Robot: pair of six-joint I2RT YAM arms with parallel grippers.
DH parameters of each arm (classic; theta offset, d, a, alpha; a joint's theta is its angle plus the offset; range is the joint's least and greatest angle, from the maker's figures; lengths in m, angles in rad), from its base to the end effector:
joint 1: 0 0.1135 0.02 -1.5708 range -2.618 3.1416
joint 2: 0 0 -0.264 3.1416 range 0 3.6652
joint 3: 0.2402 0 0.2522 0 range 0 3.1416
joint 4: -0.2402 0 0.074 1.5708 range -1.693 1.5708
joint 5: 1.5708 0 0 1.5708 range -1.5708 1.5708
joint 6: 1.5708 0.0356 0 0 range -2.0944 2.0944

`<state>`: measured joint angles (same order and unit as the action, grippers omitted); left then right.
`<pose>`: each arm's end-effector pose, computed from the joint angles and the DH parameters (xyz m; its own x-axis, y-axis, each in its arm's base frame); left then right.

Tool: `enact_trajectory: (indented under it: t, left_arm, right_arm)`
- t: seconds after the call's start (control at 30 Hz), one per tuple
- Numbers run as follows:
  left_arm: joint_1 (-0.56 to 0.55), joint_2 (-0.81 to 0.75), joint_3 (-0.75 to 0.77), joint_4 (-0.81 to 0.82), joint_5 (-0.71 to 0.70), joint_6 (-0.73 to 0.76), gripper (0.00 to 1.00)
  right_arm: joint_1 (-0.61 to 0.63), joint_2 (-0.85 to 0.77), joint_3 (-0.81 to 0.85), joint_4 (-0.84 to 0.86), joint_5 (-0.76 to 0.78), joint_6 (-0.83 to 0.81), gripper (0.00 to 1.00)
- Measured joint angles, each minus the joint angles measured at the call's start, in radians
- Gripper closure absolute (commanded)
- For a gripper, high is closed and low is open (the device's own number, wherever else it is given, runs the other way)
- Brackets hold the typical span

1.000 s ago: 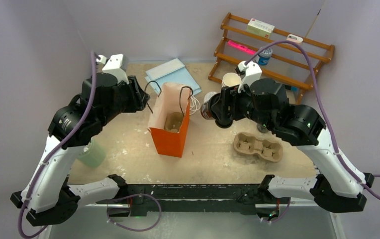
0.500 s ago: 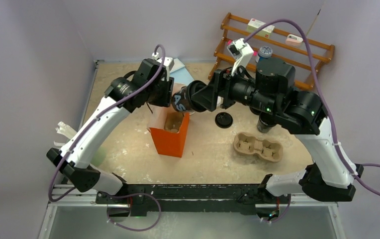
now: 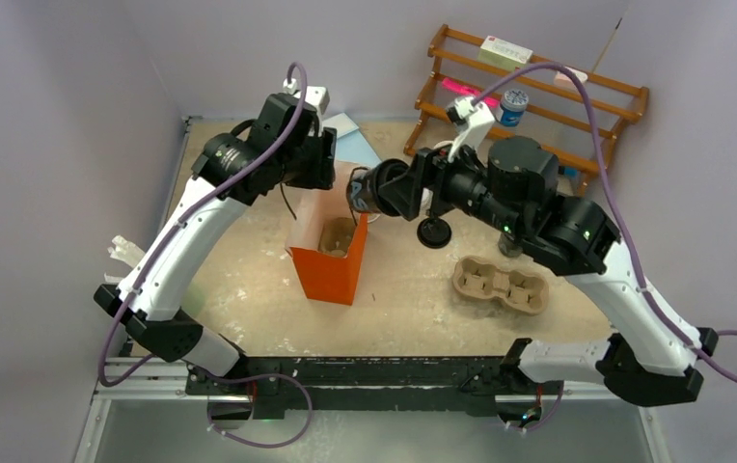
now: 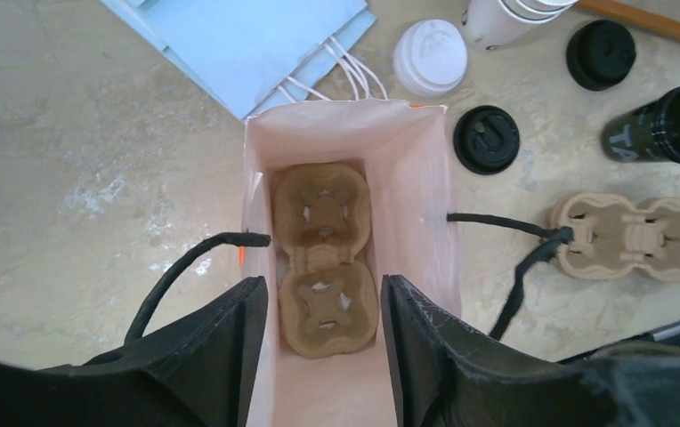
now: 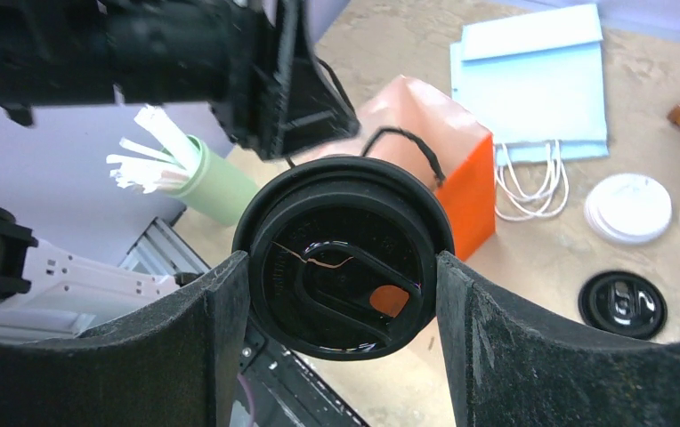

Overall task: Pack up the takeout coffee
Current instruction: Place the coffee cup on the cup tray.

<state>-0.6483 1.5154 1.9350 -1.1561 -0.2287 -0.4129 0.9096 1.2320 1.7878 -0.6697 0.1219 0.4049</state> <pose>0.2322 -0.1658 0.4587 -0.6727 0.0193 -0.7397 0.2012 0.9668 -0.1578 0.1369 0.1689 0.5303 -0.3435 0.1952 -0.9186 -0.6244 0.6832 0.3787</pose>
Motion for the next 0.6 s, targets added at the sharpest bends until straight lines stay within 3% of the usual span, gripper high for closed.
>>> enact_trajectory:
  t: [0.27, 0.6]
  left_arm:
    - [0.000, -0.003, -0.024, -0.022, 0.029, -0.049, 0.47]
    - [0.000, -0.005, -0.097, -0.044, -0.066, -0.066, 0.44]
  right_arm:
    - [0.000, -0.242, -0.259, 0.055, 0.069, 0.053, 0.67]
    - [0.000, -0.295, -0.322, 0.090, -0.007, 0.065, 0.70]
